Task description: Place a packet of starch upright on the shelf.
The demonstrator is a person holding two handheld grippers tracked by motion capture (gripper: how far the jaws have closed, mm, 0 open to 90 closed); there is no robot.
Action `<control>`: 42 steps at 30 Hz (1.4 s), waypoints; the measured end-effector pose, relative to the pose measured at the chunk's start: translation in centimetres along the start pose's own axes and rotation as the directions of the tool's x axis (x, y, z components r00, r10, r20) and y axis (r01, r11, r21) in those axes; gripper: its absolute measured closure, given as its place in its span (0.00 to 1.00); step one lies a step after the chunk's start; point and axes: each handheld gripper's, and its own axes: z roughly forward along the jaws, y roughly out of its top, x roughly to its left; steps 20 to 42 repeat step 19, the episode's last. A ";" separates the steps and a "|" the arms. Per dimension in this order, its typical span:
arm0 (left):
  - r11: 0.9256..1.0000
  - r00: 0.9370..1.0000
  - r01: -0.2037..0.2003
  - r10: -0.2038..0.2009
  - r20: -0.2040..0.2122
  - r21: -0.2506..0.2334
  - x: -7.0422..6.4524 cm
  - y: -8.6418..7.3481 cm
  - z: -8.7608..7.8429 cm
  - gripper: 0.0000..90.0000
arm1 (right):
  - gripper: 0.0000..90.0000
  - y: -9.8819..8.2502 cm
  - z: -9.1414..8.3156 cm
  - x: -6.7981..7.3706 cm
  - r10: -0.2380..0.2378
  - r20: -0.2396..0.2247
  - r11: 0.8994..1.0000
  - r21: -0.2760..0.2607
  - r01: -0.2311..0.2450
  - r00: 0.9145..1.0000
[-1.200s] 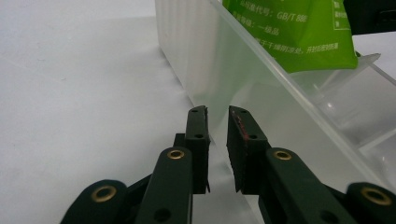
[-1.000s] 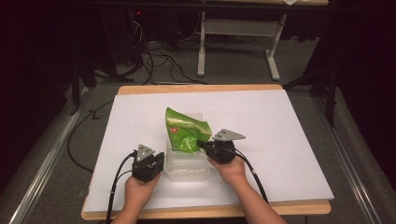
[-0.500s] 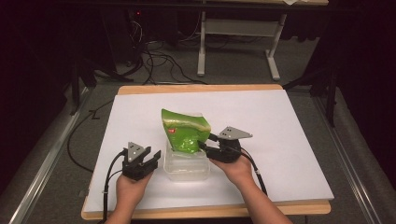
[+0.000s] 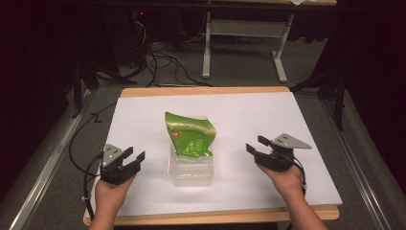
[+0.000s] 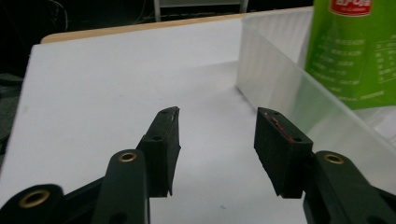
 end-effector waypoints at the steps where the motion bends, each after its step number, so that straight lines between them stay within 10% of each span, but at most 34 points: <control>1: 1.000 1.000 0.003 -0.003 -0.009 0.003 0.2 -0.1 0.0 0.55 | 0.44 -0.8 -0.9 -1.0 0.021 0.021 1.000 -0.006 -0.021 1.000; 6: 0.993 0.994 0.104 -0.105 0.013 0.062 0.8 -1.0 1.5 0.54 | 0.39 -2.5 -1.8 -3.4 0.073 0.067 0.997 0.008 -0.074 0.995; 42: 0.996 0.995 0.088 -0.089 0.049 0.029 -0.6 -0.2 1.1 0.53 | 0.36 -2.2 -1.3 -2.3 0.026 0.046 1.000 0.001 -0.026 0.999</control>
